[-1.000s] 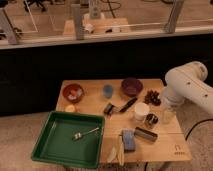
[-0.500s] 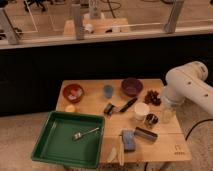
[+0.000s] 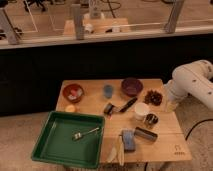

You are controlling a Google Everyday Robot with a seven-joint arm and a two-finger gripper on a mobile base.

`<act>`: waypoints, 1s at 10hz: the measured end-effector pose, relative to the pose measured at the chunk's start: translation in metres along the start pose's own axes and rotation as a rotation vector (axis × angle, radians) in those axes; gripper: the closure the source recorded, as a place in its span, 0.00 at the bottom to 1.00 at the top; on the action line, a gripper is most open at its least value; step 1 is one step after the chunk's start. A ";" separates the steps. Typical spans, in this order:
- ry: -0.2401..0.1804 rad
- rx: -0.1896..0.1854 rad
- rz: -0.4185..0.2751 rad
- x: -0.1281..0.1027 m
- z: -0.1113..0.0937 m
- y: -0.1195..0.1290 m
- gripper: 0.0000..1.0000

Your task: Place grapes in tray

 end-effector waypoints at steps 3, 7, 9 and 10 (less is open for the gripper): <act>0.024 0.060 -0.056 0.002 0.039 -0.036 0.20; 0.004 0.060 -0.134 -0.004 0.112 -0.070 0.20; -0.004 0.046 -0.164 -0.002 0.137 -0.083 0.20; -0.005 0.035 -0.173 0.001 0.148 -0.087 0.20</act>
